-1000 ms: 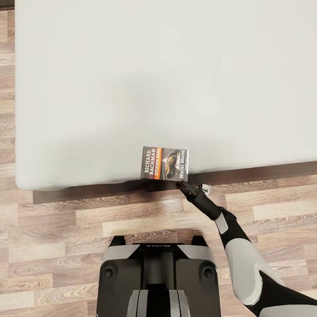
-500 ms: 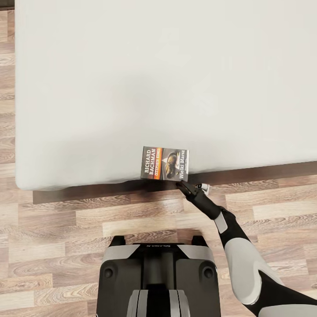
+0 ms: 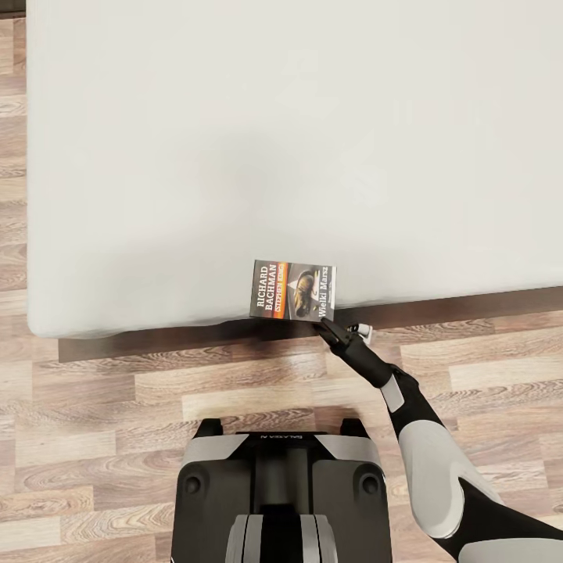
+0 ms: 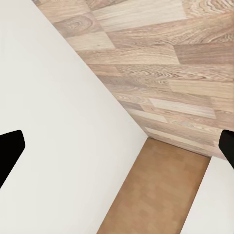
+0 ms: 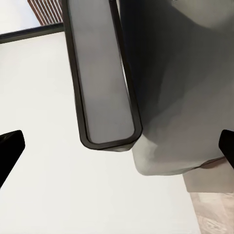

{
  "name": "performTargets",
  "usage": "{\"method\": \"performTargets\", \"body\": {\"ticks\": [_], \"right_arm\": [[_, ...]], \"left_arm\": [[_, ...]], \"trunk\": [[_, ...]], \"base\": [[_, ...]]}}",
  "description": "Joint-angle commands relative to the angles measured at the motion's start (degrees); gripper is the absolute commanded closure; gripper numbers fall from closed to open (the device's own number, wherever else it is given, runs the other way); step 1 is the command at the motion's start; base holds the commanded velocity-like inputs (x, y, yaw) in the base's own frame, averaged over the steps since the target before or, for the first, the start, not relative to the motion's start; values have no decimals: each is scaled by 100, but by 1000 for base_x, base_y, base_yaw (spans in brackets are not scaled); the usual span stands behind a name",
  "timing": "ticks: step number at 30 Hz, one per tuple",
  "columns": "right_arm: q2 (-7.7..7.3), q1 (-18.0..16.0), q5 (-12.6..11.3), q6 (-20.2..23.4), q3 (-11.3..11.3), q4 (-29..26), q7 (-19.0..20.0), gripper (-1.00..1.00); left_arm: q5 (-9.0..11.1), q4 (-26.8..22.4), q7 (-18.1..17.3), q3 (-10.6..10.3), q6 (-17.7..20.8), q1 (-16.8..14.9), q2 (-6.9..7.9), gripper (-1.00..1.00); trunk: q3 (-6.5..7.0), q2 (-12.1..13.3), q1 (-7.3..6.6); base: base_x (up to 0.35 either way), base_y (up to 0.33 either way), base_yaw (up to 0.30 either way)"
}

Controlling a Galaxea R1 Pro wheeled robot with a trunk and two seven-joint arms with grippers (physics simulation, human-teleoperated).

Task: In the bedroom, move the book from the bed onto either nightstand, and place the two sandals side by side next to the bed.

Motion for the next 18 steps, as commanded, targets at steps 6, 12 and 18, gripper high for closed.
{"method": "performTargets", "body": {"ticks": [6,12,18], "right_arm": [[4,-6,23,60,-30,-4,25,-100],[4,-7,22,60,-30,-4,30,-100],[3,-7,21,60,-31,-4,40,-100]], "left_arm": [[58,5,10,-52,-21,-2,0,-100],[58,5,10,-54,-21,-2,0,-100],[57,5,10,-54,-21,-2,0,-100]], "trunk": [[-2,-2,1],[-2,-2,1],[-2,-2,1]], "base": [[0,0,0],[0,0,0],[0,0,0]]}}
